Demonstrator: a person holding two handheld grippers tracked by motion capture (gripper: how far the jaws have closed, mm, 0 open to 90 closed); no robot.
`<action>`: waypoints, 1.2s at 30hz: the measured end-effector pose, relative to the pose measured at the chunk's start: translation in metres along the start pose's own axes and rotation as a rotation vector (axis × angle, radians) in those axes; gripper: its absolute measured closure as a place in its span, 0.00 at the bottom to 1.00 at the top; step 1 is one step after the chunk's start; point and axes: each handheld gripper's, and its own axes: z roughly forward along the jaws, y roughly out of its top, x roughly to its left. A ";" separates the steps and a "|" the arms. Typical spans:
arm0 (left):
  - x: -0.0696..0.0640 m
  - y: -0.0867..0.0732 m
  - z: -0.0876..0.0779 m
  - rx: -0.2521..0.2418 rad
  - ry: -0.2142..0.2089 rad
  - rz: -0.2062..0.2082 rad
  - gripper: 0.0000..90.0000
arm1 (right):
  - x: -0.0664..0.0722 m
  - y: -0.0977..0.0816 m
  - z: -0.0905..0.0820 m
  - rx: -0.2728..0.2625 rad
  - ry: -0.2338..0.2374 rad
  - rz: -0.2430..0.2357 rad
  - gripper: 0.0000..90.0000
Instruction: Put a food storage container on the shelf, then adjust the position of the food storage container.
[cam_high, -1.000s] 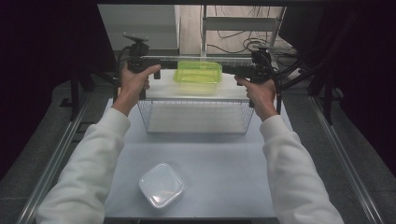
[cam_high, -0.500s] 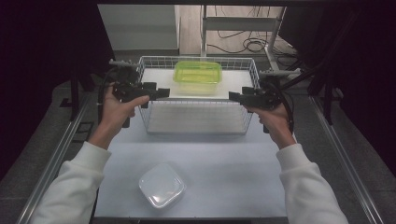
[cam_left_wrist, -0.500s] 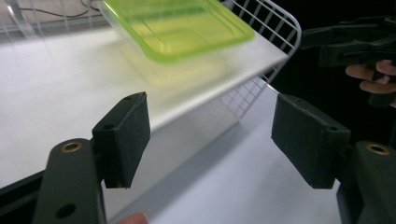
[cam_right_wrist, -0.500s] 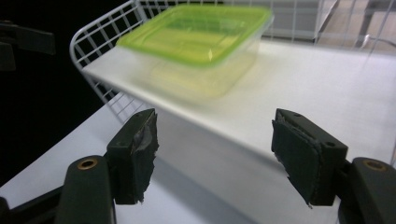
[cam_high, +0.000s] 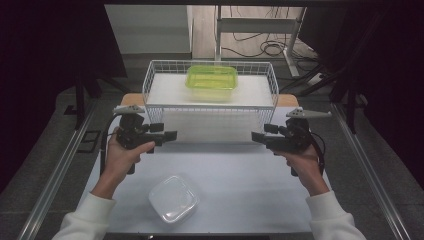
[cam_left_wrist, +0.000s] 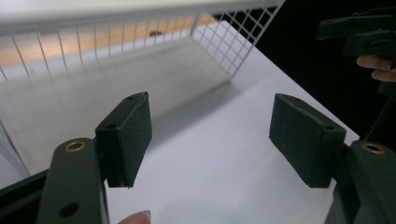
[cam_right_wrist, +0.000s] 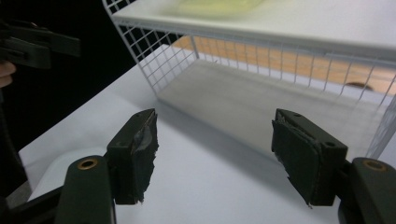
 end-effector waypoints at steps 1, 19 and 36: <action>0.001 -0.007 0.001 0.008 0.000 -0.010 0.32 | 0.001 -0.005 -0.001 0.005 0.006 0.003 0.35; 0.026 -0.068 0.011 0.145 0.103 -0.065 0.34 | 0.008 -0.074 0.019 0.168 -0.004 0.032 0.35; 0.034 -0.073 -0.003 0.138 0.129 -0.082 0.33 | 0.006 -0.091 0.022 0.203 -0.013 0.051 0.35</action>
